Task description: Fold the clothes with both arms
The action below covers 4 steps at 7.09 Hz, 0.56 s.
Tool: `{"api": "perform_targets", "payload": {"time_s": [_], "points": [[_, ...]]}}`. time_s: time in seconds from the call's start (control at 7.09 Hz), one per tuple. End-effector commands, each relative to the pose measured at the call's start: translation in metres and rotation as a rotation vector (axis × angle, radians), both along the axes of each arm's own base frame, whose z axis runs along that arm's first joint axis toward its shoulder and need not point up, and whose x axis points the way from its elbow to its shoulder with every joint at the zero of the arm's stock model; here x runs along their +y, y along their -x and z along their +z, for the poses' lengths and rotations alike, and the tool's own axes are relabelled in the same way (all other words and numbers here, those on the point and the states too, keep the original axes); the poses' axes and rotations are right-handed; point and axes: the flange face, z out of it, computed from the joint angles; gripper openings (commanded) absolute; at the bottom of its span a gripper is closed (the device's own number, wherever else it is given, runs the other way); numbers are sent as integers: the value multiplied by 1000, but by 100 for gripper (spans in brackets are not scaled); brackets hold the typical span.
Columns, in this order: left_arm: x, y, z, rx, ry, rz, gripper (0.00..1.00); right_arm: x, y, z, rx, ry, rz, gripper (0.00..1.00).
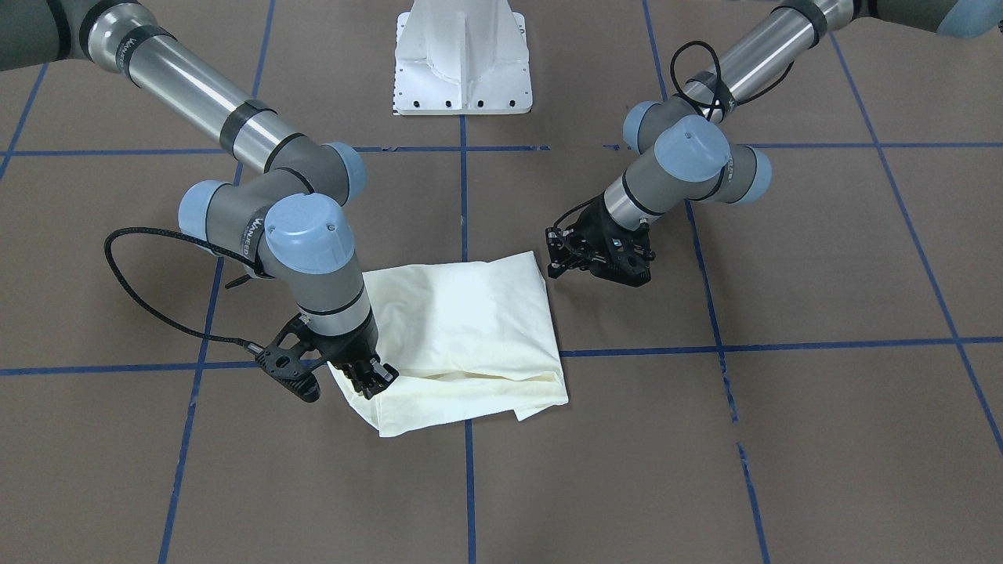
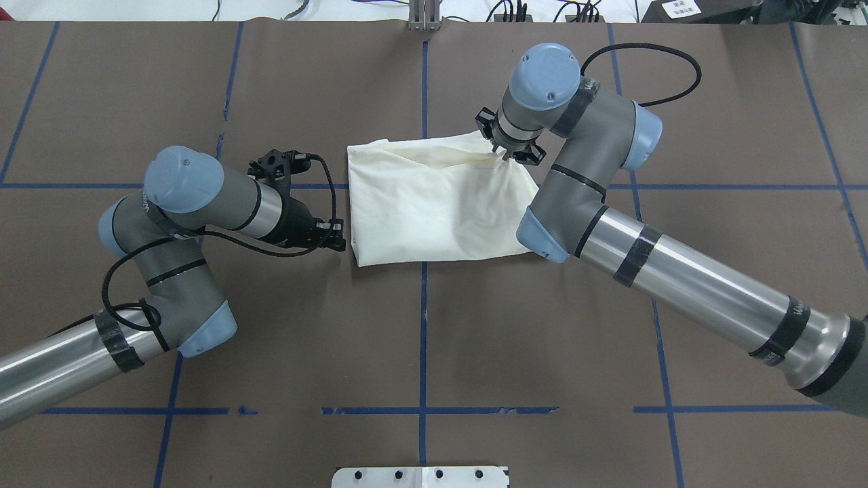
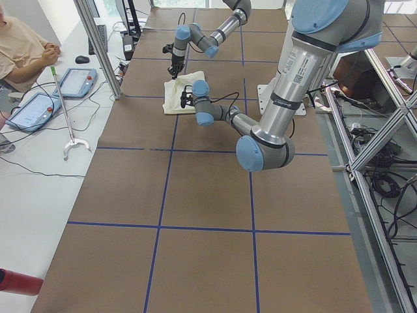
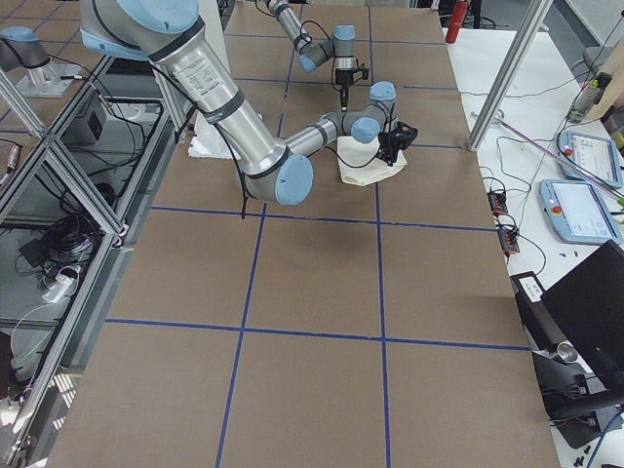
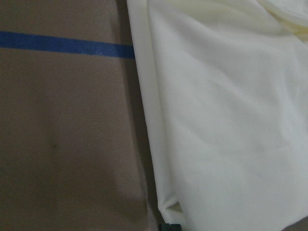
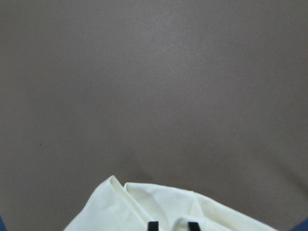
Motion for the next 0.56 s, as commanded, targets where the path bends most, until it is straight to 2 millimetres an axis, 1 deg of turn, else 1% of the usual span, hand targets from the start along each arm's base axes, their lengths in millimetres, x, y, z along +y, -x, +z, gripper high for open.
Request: {"api": "perform_targets", "payload": {"time_s": [0.0, 0.14, 0.28, 0.42], "points": [[-26, 49, 11, -10, -35, -57, 0, -34, -67, 25, -20, -11, -106, 100], [-30, 66, 9, -9, -66, -70, 0, -37, -98, 35, -61, 8, -144, 100], [-46, 107, 18, -30, -91, -115, 0, -27, -153, 64, -85, 16, -149, 100], [-42, 148, 50, -80, -185, -87, 0, -20, -215, 92, -78, -64, -222, 100]]}}
